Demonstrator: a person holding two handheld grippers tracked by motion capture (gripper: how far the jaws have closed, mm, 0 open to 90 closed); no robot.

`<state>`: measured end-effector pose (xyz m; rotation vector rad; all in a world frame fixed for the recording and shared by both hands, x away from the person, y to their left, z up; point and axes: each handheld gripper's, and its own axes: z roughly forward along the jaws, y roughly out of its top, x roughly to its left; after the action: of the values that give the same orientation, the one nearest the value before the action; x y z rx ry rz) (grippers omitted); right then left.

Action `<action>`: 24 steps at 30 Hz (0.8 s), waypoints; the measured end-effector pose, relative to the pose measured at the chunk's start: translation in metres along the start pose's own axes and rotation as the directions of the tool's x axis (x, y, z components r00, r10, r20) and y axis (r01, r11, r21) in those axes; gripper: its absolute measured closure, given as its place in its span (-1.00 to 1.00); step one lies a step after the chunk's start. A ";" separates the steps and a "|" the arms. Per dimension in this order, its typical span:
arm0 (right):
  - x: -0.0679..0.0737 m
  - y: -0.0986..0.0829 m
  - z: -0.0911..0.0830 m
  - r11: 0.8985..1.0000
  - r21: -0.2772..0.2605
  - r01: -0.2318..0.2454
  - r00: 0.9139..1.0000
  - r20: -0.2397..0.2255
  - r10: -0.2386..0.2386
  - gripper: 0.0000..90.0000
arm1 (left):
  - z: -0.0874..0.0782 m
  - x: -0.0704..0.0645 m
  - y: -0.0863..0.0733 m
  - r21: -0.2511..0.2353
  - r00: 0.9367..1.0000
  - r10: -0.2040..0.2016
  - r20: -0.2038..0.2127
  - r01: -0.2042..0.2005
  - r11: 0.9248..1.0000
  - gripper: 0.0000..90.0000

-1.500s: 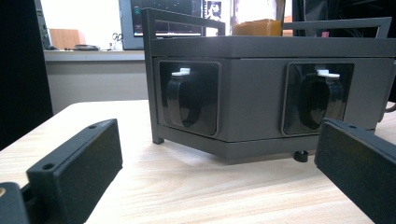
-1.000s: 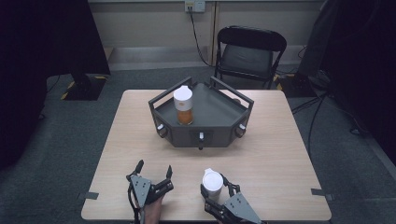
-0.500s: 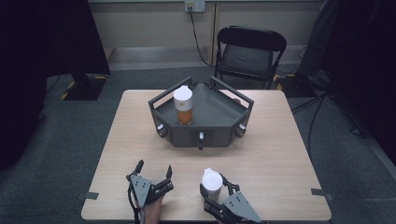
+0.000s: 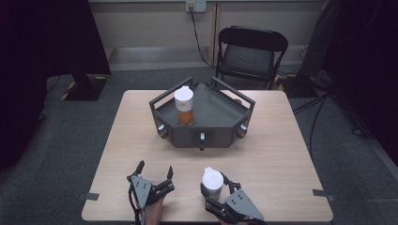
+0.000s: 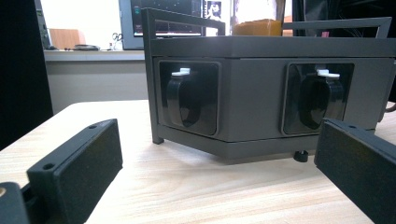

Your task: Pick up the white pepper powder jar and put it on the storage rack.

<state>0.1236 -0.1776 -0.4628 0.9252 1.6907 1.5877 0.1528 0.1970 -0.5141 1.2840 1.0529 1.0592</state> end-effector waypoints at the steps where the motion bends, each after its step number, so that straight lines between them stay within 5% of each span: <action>1: -0.001 0.001 0.000 1.000 -0.003 -0.001 1.000 -0.002 0.001 -0.32 | 0.000 0.000 0.000 0.000 1.000 0.000 0.000 0.000 1.000 -1.00; 24: -0.010 0.038 0.021 0.998 0.054 0.030 0.999 -0.029 -0.028 -0.32 | 0.000 0.000 0.000 0.000 1.000 0.000 0.000 0.000 1.000 -1.00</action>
<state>0.1489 -0.1733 -0.4267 0.9050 1.7671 1.5490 0.1528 0.1970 -0.5141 1.2837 1.0526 1.0591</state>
